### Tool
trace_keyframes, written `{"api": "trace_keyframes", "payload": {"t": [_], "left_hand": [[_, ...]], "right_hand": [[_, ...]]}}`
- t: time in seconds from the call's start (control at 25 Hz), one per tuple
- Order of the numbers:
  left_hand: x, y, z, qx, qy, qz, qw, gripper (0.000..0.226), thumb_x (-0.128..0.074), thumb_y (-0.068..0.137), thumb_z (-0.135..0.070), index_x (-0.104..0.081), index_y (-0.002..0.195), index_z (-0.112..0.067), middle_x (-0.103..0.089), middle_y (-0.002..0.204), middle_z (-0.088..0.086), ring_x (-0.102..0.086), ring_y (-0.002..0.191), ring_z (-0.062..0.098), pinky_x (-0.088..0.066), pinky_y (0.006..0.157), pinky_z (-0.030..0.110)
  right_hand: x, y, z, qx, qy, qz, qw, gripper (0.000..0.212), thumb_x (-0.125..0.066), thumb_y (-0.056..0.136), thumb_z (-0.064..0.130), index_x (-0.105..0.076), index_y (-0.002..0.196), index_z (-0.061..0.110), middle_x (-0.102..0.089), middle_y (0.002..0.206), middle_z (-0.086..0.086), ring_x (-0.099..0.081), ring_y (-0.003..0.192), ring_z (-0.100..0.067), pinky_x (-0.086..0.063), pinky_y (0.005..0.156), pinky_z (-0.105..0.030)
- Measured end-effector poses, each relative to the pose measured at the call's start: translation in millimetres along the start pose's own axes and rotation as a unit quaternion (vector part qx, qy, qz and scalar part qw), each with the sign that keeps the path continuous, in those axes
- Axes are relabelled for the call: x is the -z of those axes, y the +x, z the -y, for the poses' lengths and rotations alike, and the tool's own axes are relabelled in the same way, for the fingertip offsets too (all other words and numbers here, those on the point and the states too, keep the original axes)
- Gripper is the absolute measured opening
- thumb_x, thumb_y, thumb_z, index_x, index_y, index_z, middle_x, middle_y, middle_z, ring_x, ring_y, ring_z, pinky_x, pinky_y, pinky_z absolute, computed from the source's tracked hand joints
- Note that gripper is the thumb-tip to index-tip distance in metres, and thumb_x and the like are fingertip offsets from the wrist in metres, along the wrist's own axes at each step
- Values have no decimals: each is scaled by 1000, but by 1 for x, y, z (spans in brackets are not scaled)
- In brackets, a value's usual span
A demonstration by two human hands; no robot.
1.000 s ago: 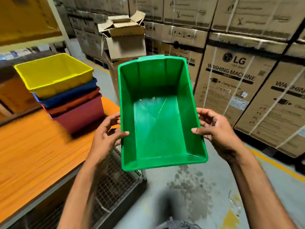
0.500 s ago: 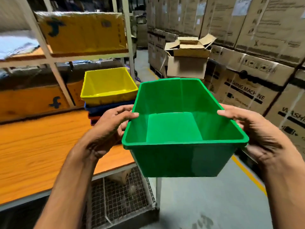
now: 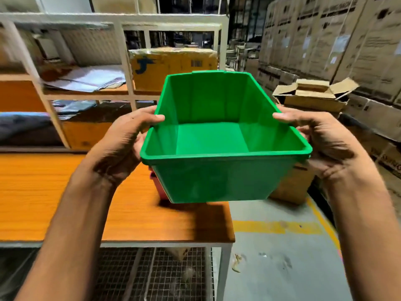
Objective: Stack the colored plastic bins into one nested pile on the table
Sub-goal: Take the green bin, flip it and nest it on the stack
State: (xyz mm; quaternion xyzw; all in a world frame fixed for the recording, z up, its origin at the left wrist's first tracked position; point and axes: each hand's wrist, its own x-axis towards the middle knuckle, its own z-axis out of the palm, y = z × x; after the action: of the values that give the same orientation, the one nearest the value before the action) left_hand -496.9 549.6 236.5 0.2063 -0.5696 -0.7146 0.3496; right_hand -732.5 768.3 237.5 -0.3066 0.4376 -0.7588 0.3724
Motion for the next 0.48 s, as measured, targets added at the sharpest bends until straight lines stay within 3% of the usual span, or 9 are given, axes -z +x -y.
{"api": "trace_keyframes", "payload": {"t": [0.04, 0.08, 0.12, 0.2, 0.28, 0.32, 0.48], "left_hand": [[4, 8, -4, -17, 14, -2, 1000, 43, -43, 98, 3, -58, 138, 0, -68, 124, 21, -77, 74, 9, -58, 59, 16], [12, 22, -8, -37, 26, -3, 999, 45, -39, 98, 5, -55, 141, 1, -65, 124, 23, -75, 68, 6, -58, 57, 14], [17, 32, -16, -54, 41, 7, 998, 48, -38, 98, 6, -53, 143, 1, -63, 128, 23, -75, 75, 8, -61, 63, 17], [32, 58, -26, -99, 74, 5, 992, 52, -40, 95, 9, -53, 144, -1, -61, 139, 22, -69, 107, 20, -60, 90, 27], [52, 90, -29, -124, 79, 0, 989, 55, -42, 92, 12, -54, 144, -4, -63, 138, 17, -65, 114, 23, -56, 100, 31], [62, 106, -29, -125, 80, 3, 989, 58, -43, 92, 13, -53, 145, -6, -63, 139, 15, -64, 118, 24, -53, 104, 33], [88, 164, -20, -102, 100, -8, 990, 61, -47, 95, 12, -51, 149, -16, -65, 141, 5, -60, 131, 26, -51, 106, 36]], "right_hand": [[12, 7, -1, -6, 7, 31, 999, 44, -37, 99, -8, -80, 99, 2, -80, 85, -8, -72, 52, -7, -53, 44, -15], [-29, 18, 4, -20, -35, 32, 999, 40, -36, 99, -9, -74, 109, -1, -80, 87, -10, -71, 50, -5, -52, 42, -14], [-44, 32, 2, -7, -64, 39, 997, 38, -37, 98, -10, -68, 120, -2, -79, 97, -13, -71, 55, -5, -54, 45, -14], [-58, 74, -6, 16, -79, 4, 997, 45, -45, 94, -11, -60, 135, 0, -70, 126, -19, -72, 84, -14, -63, 71, -22], [-60, 107, -21, 46, -96, -14, 994, 50, -49, 91, -17, -59, 136, 1, -63, 133, -20, -64, 104, -26, -56, 100, -39], [-66, 123, -26, 60, -94, -30, 993, 51, -49, 89, -19, -59, 135, 1, -63, 131, -20, -63, 108, -27, -51, 107, -45], [-72, 179, -55, 69, -92, -73, 991, 56, -52, 89, -21, -57, 139, 4, -67, 130, -15, -67, 108, -21, -55, 102, -42]]}}
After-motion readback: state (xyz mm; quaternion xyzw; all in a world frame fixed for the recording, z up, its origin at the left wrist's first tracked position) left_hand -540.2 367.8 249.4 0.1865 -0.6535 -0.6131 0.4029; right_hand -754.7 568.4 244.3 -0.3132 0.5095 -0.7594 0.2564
